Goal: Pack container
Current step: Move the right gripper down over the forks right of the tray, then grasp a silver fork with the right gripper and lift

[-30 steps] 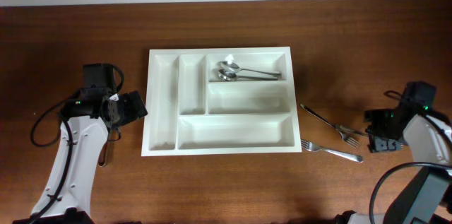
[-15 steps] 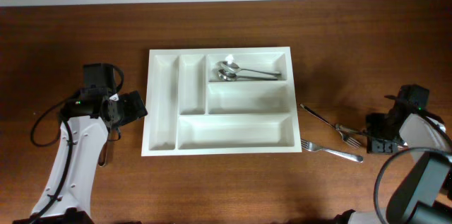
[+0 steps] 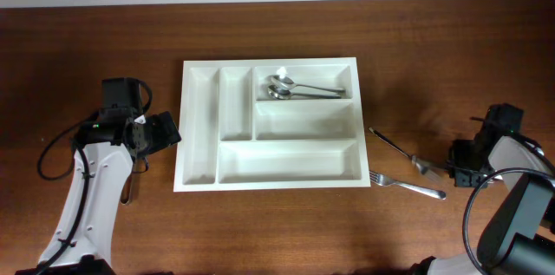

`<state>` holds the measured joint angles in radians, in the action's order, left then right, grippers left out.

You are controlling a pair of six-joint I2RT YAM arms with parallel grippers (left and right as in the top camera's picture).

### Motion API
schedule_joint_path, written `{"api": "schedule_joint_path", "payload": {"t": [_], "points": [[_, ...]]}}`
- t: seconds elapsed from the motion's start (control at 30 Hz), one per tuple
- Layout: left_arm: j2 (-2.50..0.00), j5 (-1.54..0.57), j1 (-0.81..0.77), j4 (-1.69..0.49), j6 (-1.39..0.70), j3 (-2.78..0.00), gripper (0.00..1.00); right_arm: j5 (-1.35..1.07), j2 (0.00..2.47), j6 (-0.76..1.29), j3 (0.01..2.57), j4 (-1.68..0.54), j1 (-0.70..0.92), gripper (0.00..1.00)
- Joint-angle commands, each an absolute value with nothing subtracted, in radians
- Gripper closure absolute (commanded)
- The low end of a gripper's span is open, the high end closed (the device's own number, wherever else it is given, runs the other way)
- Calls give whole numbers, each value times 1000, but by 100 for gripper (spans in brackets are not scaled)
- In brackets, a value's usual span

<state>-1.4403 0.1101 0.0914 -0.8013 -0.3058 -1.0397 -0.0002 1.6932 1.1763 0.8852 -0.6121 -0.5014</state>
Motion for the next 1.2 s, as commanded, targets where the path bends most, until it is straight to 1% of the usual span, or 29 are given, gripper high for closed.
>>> {"api": "schedule_joint_path", "payload": {"t": [0.0, 0.1, 0.23, 0.37, 0.67, 0.77, 0.8, 0.87, 0.93, 1.07, 1.17], "points": [[-1444, 121, 94, -801, -294, -1058, 1, 11, 1729, 1152, 874, -613, -506, 92], [-1444, 121, 94, -801, -294, -1058, 1, 11, 1729, 1106, 875, -614, -506, 96], [-1444, 121, 94, -801, -294, -1058, 1, 5, 1721, 1065, 886, -612, -506, 96], [-1444, 121, 94, -801, -294, -1058, 1, -18, 1692, 966, 940, -612, -506, 96], [-1444, 121, 94, -801, -294, -1058, 1, -346, 1565, 614, 1163, -614, -489, 97], [-1444, 121, 94, -801, -294, -1058, 1, -458, 1543, 459, 1221, -614, -451, 96], [-1444, 121, 94, -801, -294, -1058, 1, -521, 1541, 365, 1244, -613, -421, 96], [-1444, 121, 94, -801, -294, -1058, 1, -591, 1541, 254, 1259, -612, -379, 96], [-1444, 121, 94, -801, -294, -1058, 1, -661, 1541, 92, 1262, -611, -310, 96], [-1444, 121, 94, -801, -294, -1058, 1, -676, 1543, -234, 1262, -630, -155, 96], [-1444, 121, 94, -801, -294, -1058, 1, -613, 1544, -473, 1262, -629, -29, 96]]}}
